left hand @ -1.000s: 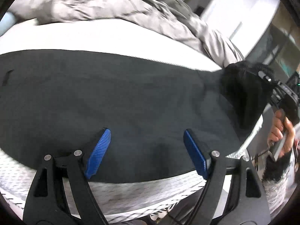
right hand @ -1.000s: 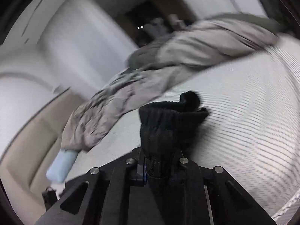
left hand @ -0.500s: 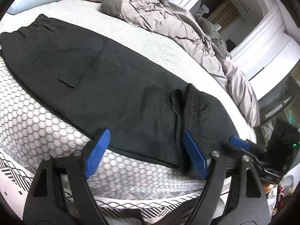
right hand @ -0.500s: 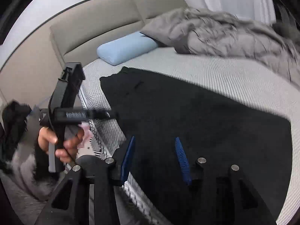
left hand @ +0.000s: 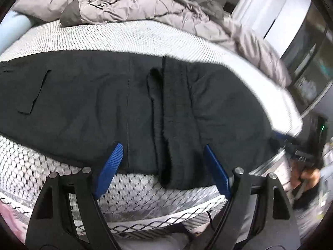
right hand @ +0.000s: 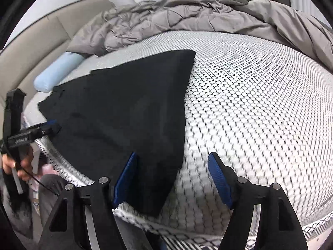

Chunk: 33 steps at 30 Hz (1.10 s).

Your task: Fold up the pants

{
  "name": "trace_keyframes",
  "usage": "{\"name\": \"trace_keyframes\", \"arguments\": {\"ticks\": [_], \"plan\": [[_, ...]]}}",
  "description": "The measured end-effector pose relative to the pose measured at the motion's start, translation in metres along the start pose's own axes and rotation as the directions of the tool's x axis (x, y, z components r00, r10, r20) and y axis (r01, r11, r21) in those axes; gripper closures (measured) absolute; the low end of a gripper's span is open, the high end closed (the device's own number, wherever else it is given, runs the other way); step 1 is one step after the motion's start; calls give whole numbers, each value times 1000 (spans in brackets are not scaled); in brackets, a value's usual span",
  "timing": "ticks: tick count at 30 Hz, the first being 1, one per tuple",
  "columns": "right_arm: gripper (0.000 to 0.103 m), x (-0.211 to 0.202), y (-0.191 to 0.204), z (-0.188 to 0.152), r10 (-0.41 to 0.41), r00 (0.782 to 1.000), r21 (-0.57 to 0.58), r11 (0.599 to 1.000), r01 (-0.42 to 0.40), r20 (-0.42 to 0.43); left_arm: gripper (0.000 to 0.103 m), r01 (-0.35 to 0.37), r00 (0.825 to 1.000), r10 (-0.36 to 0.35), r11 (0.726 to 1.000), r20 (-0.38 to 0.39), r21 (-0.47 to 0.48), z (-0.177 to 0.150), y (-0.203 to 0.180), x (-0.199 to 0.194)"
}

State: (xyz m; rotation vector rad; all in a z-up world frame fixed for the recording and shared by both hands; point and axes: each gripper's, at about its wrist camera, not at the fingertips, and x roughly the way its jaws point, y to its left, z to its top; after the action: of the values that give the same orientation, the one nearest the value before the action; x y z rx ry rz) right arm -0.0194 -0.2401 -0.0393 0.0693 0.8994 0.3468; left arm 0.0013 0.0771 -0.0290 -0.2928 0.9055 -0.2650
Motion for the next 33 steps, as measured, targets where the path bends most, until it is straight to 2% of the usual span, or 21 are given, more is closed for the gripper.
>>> {"name": "trace_keyframes", "arguments": {"ticks": [3, 4, 6, 8, 11, 12, 13, 15, 17, 19, 21, 23, 24, 25, 26, 27, 29, 31, 33], "plan": [[29, -16, -8, -6, 40, 998, 28, 999, -42, 56, 25, 71, 997, -72, 995, -12, -66, 23, 7, 10], [29, -17, -11, -5, 51, 997, 43, 998, -54, 66, 26, 87, 996, -90, 993, -29, -78, 34, -4, 19], [29, -20, -16, -4, 71, 994, 67, 995, -77, 88, 28, 151, 982, -163, 981, -97, -121, 48, -4, 42], [29, -21, -19, -5, 87, 991, 84, 992, -96, 104, 32, 160, 966, -194, 968, -168, -194, 58, 5, 73], [29, -23, -24, -6, 119, 984, 110, 985, -133, 129, 34, 184, 957, -231, 951, -176, -247, 69, 14, 88], [29, -26, -29, -8, 129, 982, 121, 982, -146, 136, 58, 195, 957, -243, 944, -162, -265, 71, 17, 87], [29, -30, -36, -11, 134, 981, 131, 980, -153, 140, 76, 218, 951, -269, 933, -152, -285, 74, 20, 87], [29, -30, -44, -14, 145, 979, 155, 974, -167, 144, 88, 223, 956, -266, 934, -125, -280, 79, 16, 87], [29, -24, -48, -11, 150, 978, 165, 971, -174, 146, 91, 213, 970, -233, 954, -74, -212, 86, 8, 75], [29, -19, -47, -9, 154, 977, 164, 970, -178, 146, 93, 199, 979, -204, 963, -12, -182, 95, 5, 61], [29, -17, -46, -7, 158, 977, 156, 971, -181, 145, 93, 179, 984, -175, 969, 35, -170, 109, 5, 49], [29, -12, -43, -3, 156, 977, 154, 972, -179, 145, 93, 105, 994, -99, 984, 51, -144, 123, 13, 45], [29, -12, -42, -1, 154, 977, 156, 972, -177, 145, 91, 45, 999, -42, 990, 20, -133, 128, 18, 51], [29, -11, -42, 1, 151, 978, 157, 972, -173, 145, 86, -38, 998, 31, 992, -60, -122, 129, 27, 64], [29, -9, -41, 4, 148, 979, 158, 973, -170, 144, 81, -88, 989, 71, 988, -130, -127, 127, 35, 73], [29, -8, -40, 5, 146, 979, 162, 972, -168, 141, 77, -109, 980, 81, 982, -179, -153, 124, 45, 78], [29, -8, -39, 5, 152, 979, 165, 971, -174, 136, 73, -52, 993, 25, 971, -118, -233, 115, 59, 64], [29, -8, -35, 5, 165, 977, 166, 968, -186, 131, 57, -32, 998, 16, 970, -68, -239, 108, 59, 49], [29, -10, -31, 2, 199, 972, 162, 962, -218, 126, 49, -32, 999, 29, 972, -17, -231, 98, 53, 33]]}}
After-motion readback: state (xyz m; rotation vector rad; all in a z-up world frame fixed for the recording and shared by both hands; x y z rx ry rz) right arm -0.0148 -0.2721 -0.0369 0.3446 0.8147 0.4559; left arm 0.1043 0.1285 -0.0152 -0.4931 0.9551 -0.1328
